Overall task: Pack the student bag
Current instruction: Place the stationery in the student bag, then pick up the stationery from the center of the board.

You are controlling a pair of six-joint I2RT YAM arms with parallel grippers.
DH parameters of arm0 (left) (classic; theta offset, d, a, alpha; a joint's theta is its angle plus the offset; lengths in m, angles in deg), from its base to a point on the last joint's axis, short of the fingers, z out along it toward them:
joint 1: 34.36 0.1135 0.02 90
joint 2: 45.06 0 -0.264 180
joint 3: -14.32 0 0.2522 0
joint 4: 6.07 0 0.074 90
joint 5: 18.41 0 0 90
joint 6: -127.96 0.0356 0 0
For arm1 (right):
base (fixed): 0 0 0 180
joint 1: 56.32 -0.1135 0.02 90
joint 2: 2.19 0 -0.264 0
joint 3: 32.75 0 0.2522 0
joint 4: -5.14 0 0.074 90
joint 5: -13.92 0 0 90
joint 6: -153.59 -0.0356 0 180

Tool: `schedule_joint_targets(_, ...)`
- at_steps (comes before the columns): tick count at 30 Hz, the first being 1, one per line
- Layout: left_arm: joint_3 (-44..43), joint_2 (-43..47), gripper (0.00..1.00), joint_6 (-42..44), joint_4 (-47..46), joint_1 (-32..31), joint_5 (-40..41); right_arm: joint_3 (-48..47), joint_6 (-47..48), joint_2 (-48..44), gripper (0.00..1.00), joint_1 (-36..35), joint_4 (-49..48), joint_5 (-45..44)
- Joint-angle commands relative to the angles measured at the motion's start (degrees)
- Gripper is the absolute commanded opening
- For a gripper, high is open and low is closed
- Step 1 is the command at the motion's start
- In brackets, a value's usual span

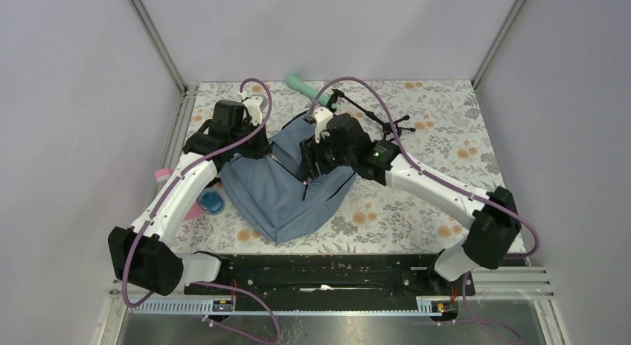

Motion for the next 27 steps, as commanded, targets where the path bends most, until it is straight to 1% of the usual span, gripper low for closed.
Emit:
schedule_joint_targets(1,-1.2,2.3,0.0,0.1,-5.7,0.2,-0.5,3.7,-0.4,-5.8,0.65,-0.3,1.5,-8.6)
schedule_joint_targets(3,-1.0,2.4,0.0,0.0,-6.1,0.2,-0.5,6.2,-1.3,-8.1,0.64,-0.4,1.6,-10.7)
schedule_joint_targets(7,-0.5,2.8,0.0,-0.3,-6.8,0.2,-0.2,11.2,-5.4,-13.2,0.63,-0.4,1.0,-10.3)
schedule_joint_targets(8,0.4,3.1,0.0,-0.2,-7.8,0.2,0.5,15.4,-7.3,-16.9,0.7,-0.4,0.4,-13.3)
schedule_joint_targets(9,0.7,3.2,0.0,-0.2,-8.4,0.2,0.6,16.6,-8.1,-17.9,0.78,-0.2,1.0,-16.1)
schedule_joint_targets(10,1.3,3.5,0.0,-0.1,-9.0,0.2,0.5,17.5,-8.8,-18.5,0.82,0.5,1.7,-18.6)
schedule_joint_targets(11,1.9,3.7,0.0,-0.1,-9.8,0.2,0.3,17.9,-9.5,-18.9,0.84,1.7,2.7,-19.5)
schedule_joint_targets(13,2.5,3.8,0.0,-0.1,-11.0,0.2,0.2,18.4,-11.2,-19.3,0.85,5.9,3.5,-17.0)
schedule_joint_targets(15,2.1,3.5,0.0,-0.2,-10.6,0.2,-0.1,19.6,-12.5,-19.4,0.85,10.8,2.3,-13.8)
schedule_joint_targets(18,2.1,3.4,0.0,-0.1,-10.4,0.2,0.1,20.4,-11.6,-18.1,0.85,14.5,-0.7,-11.9)
schedule_joint_targets(20,2.1,3.4,0.0,0.2,-10.1,0.2,0.9,19.2,-10.2,-15.9,0.84,14.8,-1.5,-10.8)
schedule_joint_targets(22,2.1,3.1,0.0,0.6,-9.8,0.2,1.7,18.2,-8.9,-14.5,0.79,14.8,-3.9,-6.6)
schedule_joint_targets(25,2.0,2.5,0.0,1.1,-9.4,0.2,2.1,18.9,-7.5,-14.7,0.78,14.3,-10.4,-0.1)
schedule_joint_targets(27,1.7,2.0,0.0,1.3,-8.9,0.2,2.0,19.0,-4.6,-14.8,0.79,12.0,-13.6,0.8)
